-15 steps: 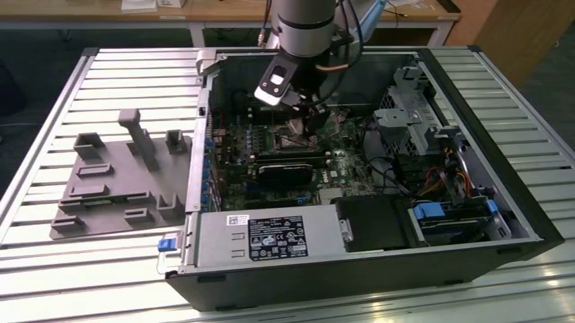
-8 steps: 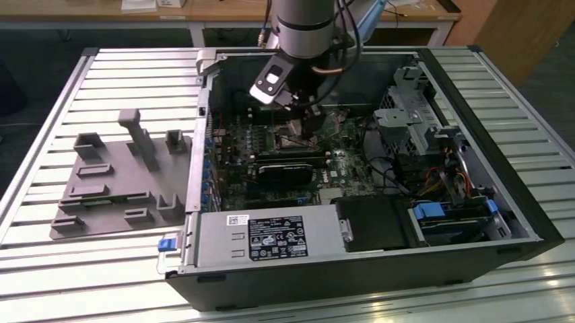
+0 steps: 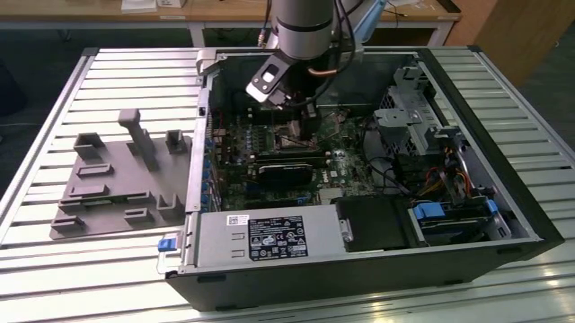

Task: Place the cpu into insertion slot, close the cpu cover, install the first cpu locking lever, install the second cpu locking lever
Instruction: 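Place the cpu into insertion slot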

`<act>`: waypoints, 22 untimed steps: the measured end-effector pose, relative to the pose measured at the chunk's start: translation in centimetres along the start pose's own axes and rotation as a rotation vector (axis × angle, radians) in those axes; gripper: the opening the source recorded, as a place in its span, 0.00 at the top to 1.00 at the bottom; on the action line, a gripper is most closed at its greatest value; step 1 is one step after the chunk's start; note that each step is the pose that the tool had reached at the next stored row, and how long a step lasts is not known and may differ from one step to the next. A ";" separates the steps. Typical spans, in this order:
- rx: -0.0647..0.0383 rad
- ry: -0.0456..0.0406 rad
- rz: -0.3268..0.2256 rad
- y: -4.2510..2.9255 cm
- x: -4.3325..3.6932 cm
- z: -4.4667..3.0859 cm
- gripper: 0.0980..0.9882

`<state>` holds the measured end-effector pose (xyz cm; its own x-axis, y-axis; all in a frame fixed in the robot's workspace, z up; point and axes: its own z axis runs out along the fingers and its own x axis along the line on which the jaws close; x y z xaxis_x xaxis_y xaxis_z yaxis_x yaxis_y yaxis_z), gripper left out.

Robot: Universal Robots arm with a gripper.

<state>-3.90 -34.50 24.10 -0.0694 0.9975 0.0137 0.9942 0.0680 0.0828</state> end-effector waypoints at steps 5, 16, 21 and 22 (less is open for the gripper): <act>-0.001 -0.0038 0.045 -0.04 0.15 0.16 0.51; -0.017 -0.0106 0.072 -0.13 0.99 0.62 0.51; -0.033 -0.0154 0.072 -0.53 1.37 1.00 0.51; -0.033 -0.0155 0.072 -0.58 1.45 1.03 0.51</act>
<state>-4.50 -33.07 23.04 0.0039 1.0000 0.0054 0.9934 -0.0045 0.1148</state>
